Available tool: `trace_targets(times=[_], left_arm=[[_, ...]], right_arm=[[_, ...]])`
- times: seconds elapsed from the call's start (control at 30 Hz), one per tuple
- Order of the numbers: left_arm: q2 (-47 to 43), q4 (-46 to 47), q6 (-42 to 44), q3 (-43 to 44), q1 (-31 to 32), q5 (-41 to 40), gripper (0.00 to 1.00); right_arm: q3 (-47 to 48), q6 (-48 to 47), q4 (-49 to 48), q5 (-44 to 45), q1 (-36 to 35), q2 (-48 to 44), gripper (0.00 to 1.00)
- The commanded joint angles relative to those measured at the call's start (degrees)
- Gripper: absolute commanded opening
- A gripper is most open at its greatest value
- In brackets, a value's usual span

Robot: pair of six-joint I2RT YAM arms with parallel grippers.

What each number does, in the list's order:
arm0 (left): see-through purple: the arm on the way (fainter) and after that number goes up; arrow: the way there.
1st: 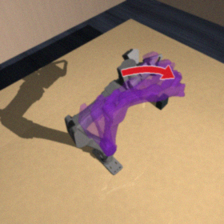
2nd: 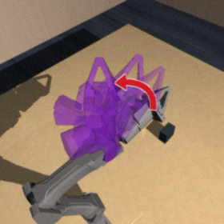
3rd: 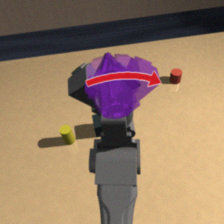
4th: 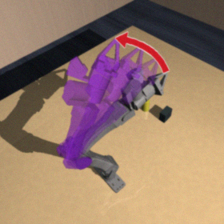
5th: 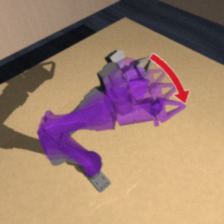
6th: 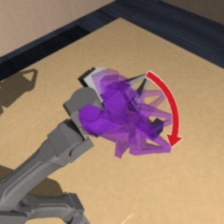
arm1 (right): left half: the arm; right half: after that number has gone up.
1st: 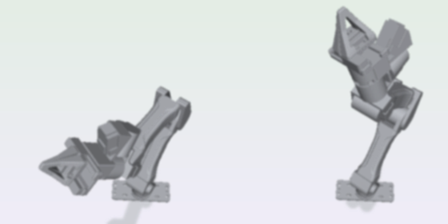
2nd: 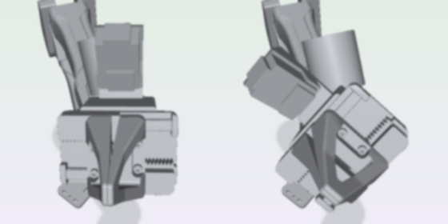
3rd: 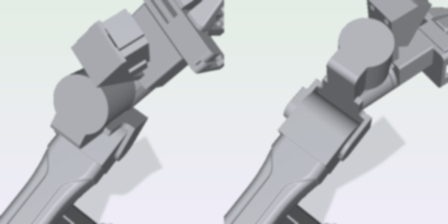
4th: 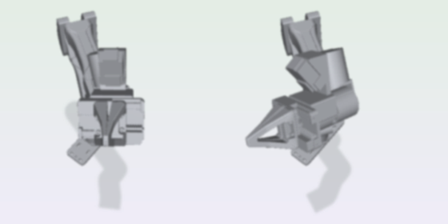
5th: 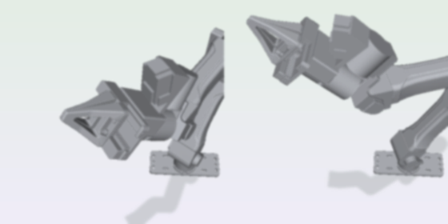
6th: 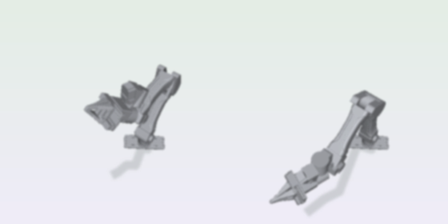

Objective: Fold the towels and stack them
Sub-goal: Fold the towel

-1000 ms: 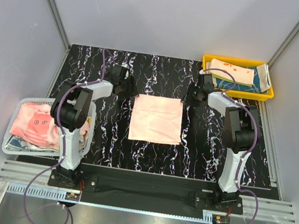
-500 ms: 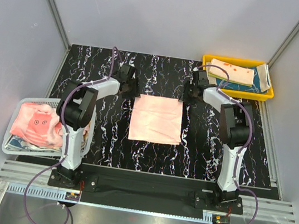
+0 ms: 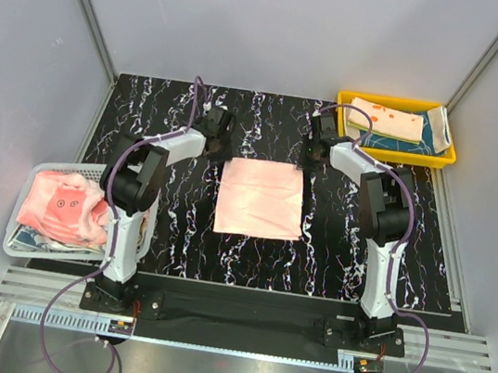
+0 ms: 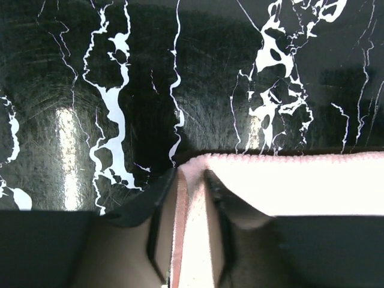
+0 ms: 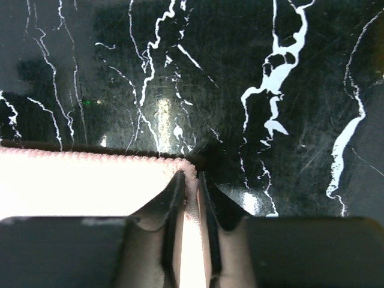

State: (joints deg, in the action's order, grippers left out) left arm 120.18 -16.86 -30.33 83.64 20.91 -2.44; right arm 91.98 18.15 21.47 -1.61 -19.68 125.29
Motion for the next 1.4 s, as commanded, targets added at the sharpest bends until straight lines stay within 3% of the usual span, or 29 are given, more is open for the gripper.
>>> trace_targets(times=[0.0, 0.13, 0.3, 0.5, 0.83, 1.03, 1.23, 1.37], left_arm=[[2.60, -1.95, -0.08, -0.40, 0.54, -1.78, 0.19], [0.24, 1.20, 0.18, -1.19, 0.54, 0.06, 0.00], [-6.26, 4.47, 0.09, -4.44, 0.63, 0.86, 0.00], [-22.16, 5.35, -0.26, -11.02, 2.82, -2.39, 0.00], [-54.59, 1.40, 0.88, -23.76, 15.46, -12.85, 0.00], [-69.27, -2.64, 0.88, -26.07, 22.59, -16.37, 0.00], [-73.07, -7.83, -0.87, -21.68, 24.62, -17.68, 0.00], [-67.64, -11.52, -2.10, -18.34, 24.01, -22.25, 0.00]], right_arm=[[1.09, -1.01, 2.43, 2.66, -0.53, 1.00, 0.17], [2.31, -1.28, 2.43, 2.40, -0.53, 0.57, 0.10], [1.63, -1.54, 1.73, 2.31, -0.53, -4.60, 0.00], [-5.04, -0.84, 0.50, 1.70, -0.97, -19.69, 0.00], [-18.32, -0.75, 0.49, 0.38, -6.77, -48.81, 0.00], [-21.23, -0.23, 3.75, 0.20, -9.41, -61.65, 0.00], [-19.21, 0.65, 7.61, -0.85, -9.94, -66.23, 0.00], [-19.03, 0.66, 7.62, 0.90, -9.94, -63.17, 0.00]])
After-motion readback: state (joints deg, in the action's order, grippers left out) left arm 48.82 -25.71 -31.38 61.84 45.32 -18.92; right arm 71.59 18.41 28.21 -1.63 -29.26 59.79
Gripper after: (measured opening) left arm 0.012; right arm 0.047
